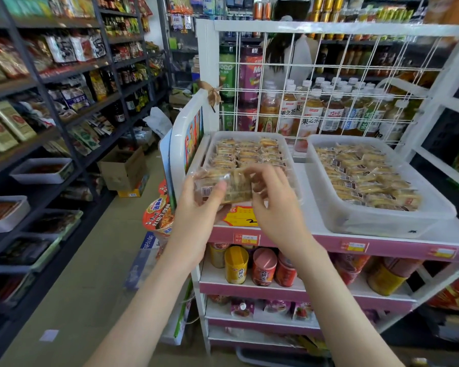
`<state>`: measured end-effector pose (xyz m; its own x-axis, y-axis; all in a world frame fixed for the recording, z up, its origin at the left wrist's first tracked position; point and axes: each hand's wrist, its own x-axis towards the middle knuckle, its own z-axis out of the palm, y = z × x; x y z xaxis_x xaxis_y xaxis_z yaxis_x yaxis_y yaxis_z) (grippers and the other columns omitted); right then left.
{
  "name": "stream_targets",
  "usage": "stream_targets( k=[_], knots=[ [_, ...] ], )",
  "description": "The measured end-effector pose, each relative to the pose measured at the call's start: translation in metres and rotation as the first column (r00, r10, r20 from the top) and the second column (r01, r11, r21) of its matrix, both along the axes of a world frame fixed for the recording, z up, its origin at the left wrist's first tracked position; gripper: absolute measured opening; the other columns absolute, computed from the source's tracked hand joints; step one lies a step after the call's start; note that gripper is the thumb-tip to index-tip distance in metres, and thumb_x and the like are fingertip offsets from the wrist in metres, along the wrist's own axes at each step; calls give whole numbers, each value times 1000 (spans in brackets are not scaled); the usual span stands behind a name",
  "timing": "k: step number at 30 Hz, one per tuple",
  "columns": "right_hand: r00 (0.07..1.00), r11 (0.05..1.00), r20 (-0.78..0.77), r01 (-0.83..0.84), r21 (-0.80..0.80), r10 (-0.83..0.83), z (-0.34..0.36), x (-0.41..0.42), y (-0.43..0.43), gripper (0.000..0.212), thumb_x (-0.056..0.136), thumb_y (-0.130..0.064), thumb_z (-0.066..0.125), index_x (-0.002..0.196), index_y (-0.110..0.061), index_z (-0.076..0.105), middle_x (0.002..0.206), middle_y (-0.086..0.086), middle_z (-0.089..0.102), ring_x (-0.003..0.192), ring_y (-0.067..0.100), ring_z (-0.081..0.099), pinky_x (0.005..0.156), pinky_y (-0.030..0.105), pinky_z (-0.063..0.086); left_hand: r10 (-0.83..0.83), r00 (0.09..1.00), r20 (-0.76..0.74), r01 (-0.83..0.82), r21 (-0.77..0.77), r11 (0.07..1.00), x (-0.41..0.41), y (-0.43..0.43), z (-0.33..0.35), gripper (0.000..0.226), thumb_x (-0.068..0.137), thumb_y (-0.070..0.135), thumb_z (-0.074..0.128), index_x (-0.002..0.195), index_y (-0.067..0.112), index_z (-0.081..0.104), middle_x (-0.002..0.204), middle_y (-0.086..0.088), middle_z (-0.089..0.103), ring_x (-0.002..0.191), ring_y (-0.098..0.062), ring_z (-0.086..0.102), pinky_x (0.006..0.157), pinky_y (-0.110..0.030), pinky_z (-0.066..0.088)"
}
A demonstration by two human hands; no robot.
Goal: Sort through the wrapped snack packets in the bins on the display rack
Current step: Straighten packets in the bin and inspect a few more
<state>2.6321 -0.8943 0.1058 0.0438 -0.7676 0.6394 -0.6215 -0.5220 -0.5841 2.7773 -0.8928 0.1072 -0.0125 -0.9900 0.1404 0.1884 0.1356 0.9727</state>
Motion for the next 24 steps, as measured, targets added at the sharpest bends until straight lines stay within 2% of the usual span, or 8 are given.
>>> stream_targets(
  k=[3,6,11,13,15,18,20,24],
  knots=[
    [994,980,85,-83,182,68,5,11,-2,46,94,-10,51,139,-17,46,125,-3,54,116,15,51,99,35,44,-96,995,-15,95,-51,994,6,2,6,63,82,68,57,128,26,55,124,3,66,120,-17,59,108,-46,41],
    [918,868,336,-333,367,210,15,16,-4,60,86,-46,62,141,-31,42,130,-12,57,117,3,54,100,30,43,-249,968,-3,248,-97,964,18,4,8,90,71,83,45,141,26,46,137,9,58,129,-9,50,112,-33,37],
    [918,895,379,-259,363,112,15,18,-35,31,88,-29,67,116,-24,54,103,-5,65,97,10,63,91,40,52,-324,930,171,335,-37,941,29,3,12,122,51,99,38,149,26,30,151,12,32,138,-2,32,118,-31,23],
    [922,886,381,-229,403,65,15,16,-49,29,89,-28,65,113,-20,53,104,-4,64,98,14,63,91,46,52,-114,901,419,174,-108,979,31,3,5,95,73,83,46,148,28,31,145,18,36,137,0,32,116,-30,29],
    [973,886,216,-168,432,79,15,12,-59,28,87,-27,66,110,-19,53,104,-2,64,98,18,62,89,44,52,125,762,635,63,-265,962,36,-1,-9,59,94,46,52,147,28,33,146,15,40,131,9,31,112,-14,28],
    [982,900,-97,-105,423,160,19,11,-65,30,86,-26,67,113,-17,58,98,-2,63,89,17,57,73,18,44,204,614,762,91,-326,941,40,-7,-27,65,97,29,54,151,24,20,151,12,30,124,16,17,93,11,7],
    [964,918,-213,-65,391,159,24,9,-66,28,85,-25,68,112,-19,59,92,-5,60,84,14,53,66,11,37,235,586,775,106,-361,926,41,-11,-35,71,97,31,53,153,23,10,156,10,21,128,15,10,97,9,2],
    [840,914,-519,74,400,159,33,-2,-66,27,88,-38,63,107,-19,60,90,-4,59,95,22,54,89,38,37,264,556,788,183,-426,886,40,-21,-42,71,99,34,47,152,31,0,160,11,8,139,8,3,117,-27,26]
  ],
)
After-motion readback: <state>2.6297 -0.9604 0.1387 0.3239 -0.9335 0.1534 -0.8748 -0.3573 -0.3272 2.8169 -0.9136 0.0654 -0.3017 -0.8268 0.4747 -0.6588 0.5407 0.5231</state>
